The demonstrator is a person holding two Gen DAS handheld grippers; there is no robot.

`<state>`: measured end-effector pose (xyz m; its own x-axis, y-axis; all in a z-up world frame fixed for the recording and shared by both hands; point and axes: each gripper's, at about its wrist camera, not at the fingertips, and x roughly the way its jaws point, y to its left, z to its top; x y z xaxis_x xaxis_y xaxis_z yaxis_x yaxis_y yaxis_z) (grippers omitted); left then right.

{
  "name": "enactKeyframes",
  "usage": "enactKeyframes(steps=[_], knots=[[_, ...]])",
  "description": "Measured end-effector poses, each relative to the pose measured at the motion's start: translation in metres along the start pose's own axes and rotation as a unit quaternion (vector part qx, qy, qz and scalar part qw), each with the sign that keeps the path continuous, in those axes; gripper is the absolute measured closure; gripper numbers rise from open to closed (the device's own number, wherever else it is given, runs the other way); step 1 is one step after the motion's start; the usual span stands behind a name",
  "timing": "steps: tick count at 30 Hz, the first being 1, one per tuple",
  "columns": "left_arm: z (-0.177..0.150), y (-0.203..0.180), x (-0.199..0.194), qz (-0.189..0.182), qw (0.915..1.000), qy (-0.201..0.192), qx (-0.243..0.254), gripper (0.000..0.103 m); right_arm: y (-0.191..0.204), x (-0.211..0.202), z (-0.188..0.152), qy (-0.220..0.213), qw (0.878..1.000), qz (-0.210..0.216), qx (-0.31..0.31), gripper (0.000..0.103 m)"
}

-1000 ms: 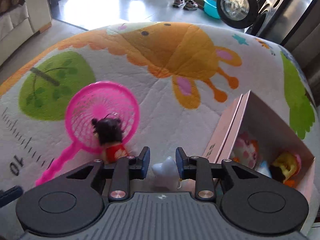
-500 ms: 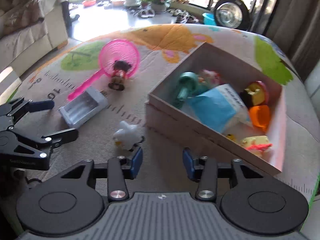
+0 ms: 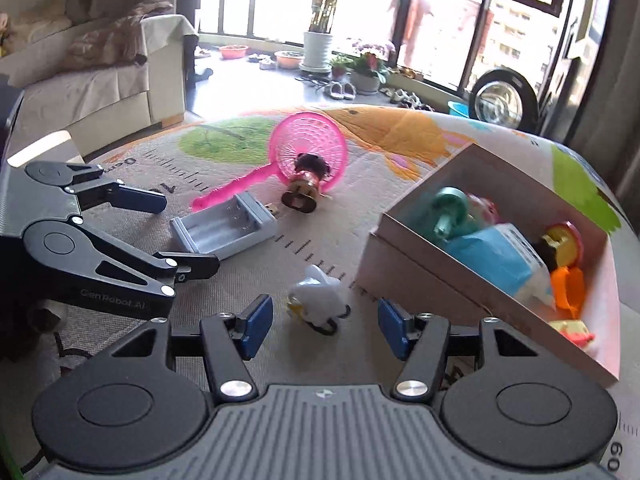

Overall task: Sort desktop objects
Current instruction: 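Grasp the white star toy with the right tool and lift it, then set the white toy on the mat with the right tool while the left tool grasps the battery holder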

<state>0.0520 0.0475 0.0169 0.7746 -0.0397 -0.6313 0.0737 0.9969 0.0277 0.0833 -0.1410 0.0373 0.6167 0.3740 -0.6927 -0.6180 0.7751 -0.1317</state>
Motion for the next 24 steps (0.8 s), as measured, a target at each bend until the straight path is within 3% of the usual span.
enactKeyframes(steps=[2, 4, 7, 10, 12, 14, 19, 21, 24], knots=[[0.001, 0.0, -0.001, 0.004, 1.0, 0.003, 0.004, 0.014, 0.002, 0.012, 0.003, 0.001, 1.0, 0.001, -0.003, 0.047], [0.001, -0.001, 0.0, 0.005, 0.9999, 0.004, 0.01, 0.014, -0.003, 0.018, 0.003, 0.005, 1.0, 0.007, 0.014, 0.069], [0.004, -0.006, 0.005, 0.002, 0.9997, 0.01, 0.021, 0.016, -0.014, 0.008, -0.003, -0.003, 0.998, 0.016, 0.053, 0.078], [0.008, -0.012, 0.012, -0.001, 0.9996, 0.01, 0.026, 0.025, -0.024, -0.012, -0.017, -0.007, 0.997, 0.018, 0.076, 0.078], [0.011, -0.017, 0.014, -0.006, 0.9996, 0.009, 0.028, 0.041, -0.031, -0.025, -0.028, -0.007, 0.996, 0.011, 0.091, 0.078], [0.013, -0.022, 0.014, -0.012, 0.9994, 0.008, 0.031, 0.05, -0.037, -0.036, -0.04, -0.006, 0.994, 0.0, 0.105, 0.078], [0.009, -0.038, 0.008, -0.04, 0.9973, 0.008, 0.061, 0.05, -0.053, -0.046, -0.063, -0.001, 0.989, -0.023, 0.144, 0.078], [0.006, -0.043, 0.003, -0.067, 0.9951, 0.013, 0.072, 0.05, -0.058, -0.046, -0.069, -0.002, 0.987, -0.033, 0.157, 0.078], [0.0, -0.046, -0.003, -0.09, 0.9918, 0.017, 0.089, 0.047, -0.057, -0.045, -0.072, -0.002, 0.986, -0.032, 0.161, 0.065]])
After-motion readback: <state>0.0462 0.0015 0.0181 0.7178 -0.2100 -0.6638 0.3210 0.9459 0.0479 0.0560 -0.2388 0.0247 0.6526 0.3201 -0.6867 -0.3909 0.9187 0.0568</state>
